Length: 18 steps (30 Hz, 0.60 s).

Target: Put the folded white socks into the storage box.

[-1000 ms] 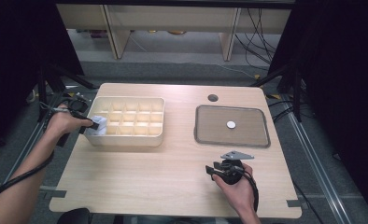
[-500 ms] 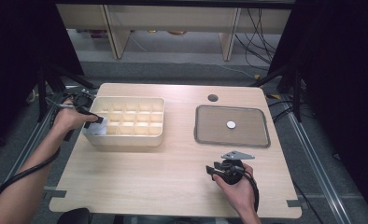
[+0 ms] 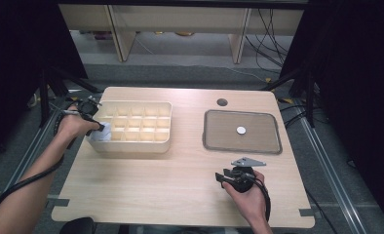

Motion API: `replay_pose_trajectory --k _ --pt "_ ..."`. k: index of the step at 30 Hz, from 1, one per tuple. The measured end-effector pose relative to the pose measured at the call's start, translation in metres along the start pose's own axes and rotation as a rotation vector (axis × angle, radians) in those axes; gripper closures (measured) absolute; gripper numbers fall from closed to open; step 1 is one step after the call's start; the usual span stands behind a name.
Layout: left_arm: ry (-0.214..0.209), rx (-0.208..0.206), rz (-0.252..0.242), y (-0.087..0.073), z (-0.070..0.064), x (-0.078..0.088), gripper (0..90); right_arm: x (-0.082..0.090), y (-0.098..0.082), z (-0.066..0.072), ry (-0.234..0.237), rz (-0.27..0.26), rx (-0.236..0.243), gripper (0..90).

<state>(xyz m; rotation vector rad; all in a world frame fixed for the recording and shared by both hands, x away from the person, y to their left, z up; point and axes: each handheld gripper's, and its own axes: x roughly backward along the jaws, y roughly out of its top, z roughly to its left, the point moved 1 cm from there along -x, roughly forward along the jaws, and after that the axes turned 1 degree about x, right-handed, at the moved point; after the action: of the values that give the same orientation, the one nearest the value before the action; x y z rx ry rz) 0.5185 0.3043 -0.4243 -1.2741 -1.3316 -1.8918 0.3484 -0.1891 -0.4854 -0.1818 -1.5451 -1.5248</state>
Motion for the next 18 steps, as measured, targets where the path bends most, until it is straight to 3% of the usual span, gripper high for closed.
replay_pose_trajectory --k 8,15,18 --pt "0.034 -0.036 0.032 -0.0068 -0.0030 -0.0052 76.9 -0.0015 -0.0006 -0.0004 0.008 -0.013 0.008 60.2" --pt "0.036 -0.036 0.041 -0.0073 -0.0037 -0.0064 77.4 -0.0017 -0.0005 0.0005 0.008 -0.002 0.006 60.2" --pt "0.049 -0.053 0.063 -0.0068 -0.0058 -0.0086 78.0 -0.0016 -0.0007 0.0006 0.007 0.001 0.001 60.2"
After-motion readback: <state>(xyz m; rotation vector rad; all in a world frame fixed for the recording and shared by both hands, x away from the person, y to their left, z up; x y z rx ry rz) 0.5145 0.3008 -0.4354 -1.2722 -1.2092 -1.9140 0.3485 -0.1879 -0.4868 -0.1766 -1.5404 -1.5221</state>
